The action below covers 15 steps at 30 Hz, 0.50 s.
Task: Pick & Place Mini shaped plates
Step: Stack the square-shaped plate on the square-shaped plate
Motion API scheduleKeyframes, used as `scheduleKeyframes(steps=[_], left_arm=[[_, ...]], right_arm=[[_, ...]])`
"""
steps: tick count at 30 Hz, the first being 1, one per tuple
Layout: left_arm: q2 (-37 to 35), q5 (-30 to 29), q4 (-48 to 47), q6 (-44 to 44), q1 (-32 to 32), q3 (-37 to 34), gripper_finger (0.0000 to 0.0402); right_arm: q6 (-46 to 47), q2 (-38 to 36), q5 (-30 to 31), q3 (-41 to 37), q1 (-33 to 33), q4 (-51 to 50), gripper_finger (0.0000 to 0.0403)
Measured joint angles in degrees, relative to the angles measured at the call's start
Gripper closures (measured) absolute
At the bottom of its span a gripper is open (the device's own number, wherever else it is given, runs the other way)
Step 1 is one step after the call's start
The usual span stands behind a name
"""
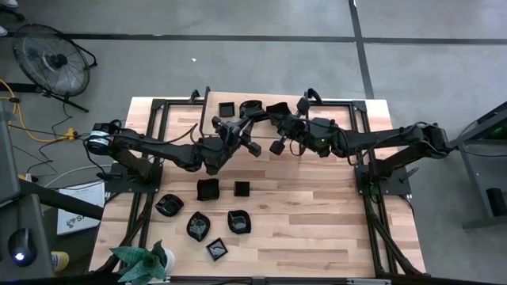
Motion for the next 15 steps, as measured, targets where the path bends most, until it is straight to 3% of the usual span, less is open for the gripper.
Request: scheduleKeyframes(steps=[10, 15], left_arm=[[0.00, -1.08, -0.02, -0.02, 0.00, 0.00, 0.0341], [0.00, -0.99, -0.02, -0.04, 0.00, 0.00, 0.0371]], right_arm=[[-0.17, 0.00, 0.26, 0.00, 0.00, 0.00, 0.0403], [-0.17, 0.00, 0.16, 0.00, 0.00, 0.02, 0.0403]])
